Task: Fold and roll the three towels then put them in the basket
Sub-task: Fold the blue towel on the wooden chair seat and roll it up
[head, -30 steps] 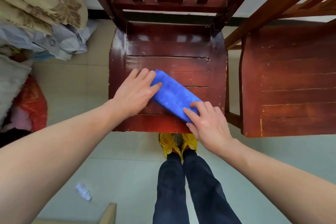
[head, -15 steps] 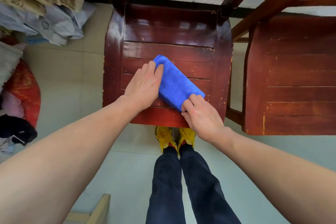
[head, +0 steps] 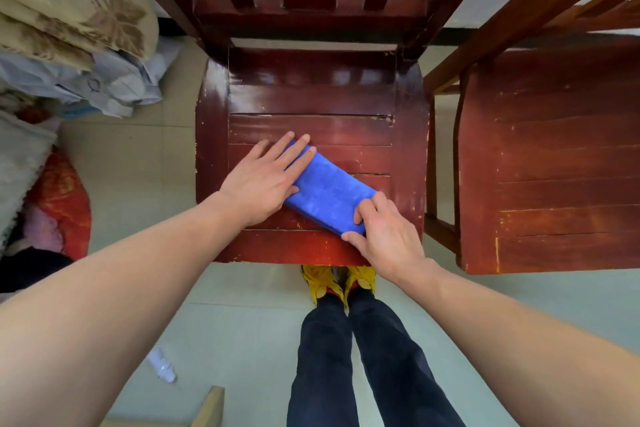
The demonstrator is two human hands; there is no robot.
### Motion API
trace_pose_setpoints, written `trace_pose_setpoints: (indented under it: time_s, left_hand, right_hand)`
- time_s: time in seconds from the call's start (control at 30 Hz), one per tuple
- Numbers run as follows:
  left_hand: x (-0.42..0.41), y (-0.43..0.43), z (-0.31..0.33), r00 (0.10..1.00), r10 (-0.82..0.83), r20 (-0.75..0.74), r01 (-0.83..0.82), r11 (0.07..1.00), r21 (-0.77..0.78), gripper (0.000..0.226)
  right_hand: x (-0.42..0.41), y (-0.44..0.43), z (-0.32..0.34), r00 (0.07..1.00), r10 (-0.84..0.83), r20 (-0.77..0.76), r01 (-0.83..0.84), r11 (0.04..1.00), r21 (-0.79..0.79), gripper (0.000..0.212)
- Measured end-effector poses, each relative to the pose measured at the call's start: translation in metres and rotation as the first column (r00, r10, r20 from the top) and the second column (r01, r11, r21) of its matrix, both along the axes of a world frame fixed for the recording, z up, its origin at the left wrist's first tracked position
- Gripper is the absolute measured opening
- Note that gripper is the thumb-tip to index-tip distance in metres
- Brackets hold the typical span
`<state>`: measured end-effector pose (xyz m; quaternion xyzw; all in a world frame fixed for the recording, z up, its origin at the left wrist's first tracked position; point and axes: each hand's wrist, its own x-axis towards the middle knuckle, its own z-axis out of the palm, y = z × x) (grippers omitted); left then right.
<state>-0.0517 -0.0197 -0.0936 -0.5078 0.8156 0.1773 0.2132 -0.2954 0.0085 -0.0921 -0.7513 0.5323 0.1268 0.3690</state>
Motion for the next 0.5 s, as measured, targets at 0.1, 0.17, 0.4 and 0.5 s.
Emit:
trace_pose_setpoints:
  time_s: [0.1, 0.17, 0.4, 0.5]
  left_hand:
    - [0.0, -0.006, -0.004, 1.0, 0.011, 0.002, -0.011, 0.999, 0.045, 0.073]
    - [-0.001, -0.013, -0.001, 0.999, -0.007, 0.04, 0.004, 0.997, 0.083, 0.077]
    - [-0.026, -0.049, 0.019, 0.985, -0.144, 0.091, 0.13, 0.981, 0.147, 0.093]
    - [-0.033, -0.053, 0.018, 0.981, -0.18, 0.073, 0.168, 0.975, 0.149, 0.086]
  right_hand:
    - [0.0, -0.009, -0.005, 1.0, -0.024, 0.006, 0.024, 0.998, 0.064, 0.034]
    - [0.002, -0.014, -0.004, 1.0, -0.006, -0.013, 0.007, 0.993, 0.121, 0.037]
    - [0.003, -0.038, 0.019, 0.998, -0.014, -0.063, 0.004, 0.987, -0.16, 0.036]
    - [0.012, -0.035, 0.016, 0.992, 0.032, -0.119, -0.04, 0.997, -0.067, 0.064]
